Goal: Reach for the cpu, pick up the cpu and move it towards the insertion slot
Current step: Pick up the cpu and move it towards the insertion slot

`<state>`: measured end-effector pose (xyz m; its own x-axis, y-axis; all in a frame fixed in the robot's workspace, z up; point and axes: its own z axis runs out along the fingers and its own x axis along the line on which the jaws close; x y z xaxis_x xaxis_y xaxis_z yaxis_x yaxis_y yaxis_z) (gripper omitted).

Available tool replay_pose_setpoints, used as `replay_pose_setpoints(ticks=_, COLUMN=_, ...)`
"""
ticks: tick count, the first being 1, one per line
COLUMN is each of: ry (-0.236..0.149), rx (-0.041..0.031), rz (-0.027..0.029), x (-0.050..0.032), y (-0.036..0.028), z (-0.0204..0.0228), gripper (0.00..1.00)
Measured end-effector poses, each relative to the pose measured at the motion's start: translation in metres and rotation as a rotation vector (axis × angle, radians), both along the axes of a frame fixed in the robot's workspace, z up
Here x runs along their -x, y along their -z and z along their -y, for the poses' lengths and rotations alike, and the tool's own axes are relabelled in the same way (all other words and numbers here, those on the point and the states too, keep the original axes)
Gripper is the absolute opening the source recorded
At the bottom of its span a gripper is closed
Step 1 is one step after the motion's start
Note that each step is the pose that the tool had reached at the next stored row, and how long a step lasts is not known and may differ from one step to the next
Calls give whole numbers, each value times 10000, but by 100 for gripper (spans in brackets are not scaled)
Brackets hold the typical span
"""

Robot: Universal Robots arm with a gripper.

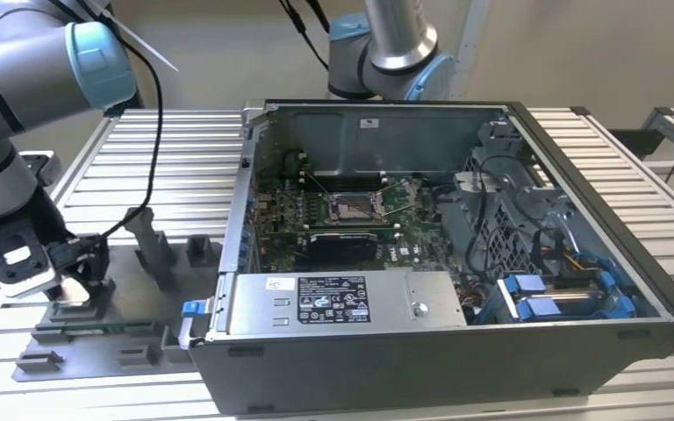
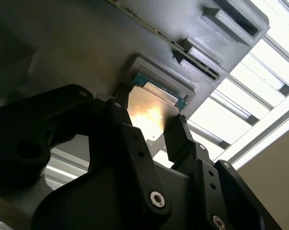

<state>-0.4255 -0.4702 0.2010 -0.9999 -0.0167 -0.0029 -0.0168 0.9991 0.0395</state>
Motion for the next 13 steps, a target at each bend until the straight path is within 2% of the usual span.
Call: replay_pose_setpoints(ticks=13, ry=0, rx=1, rz=1, x=0, y=-127, z=0, gripper=0)
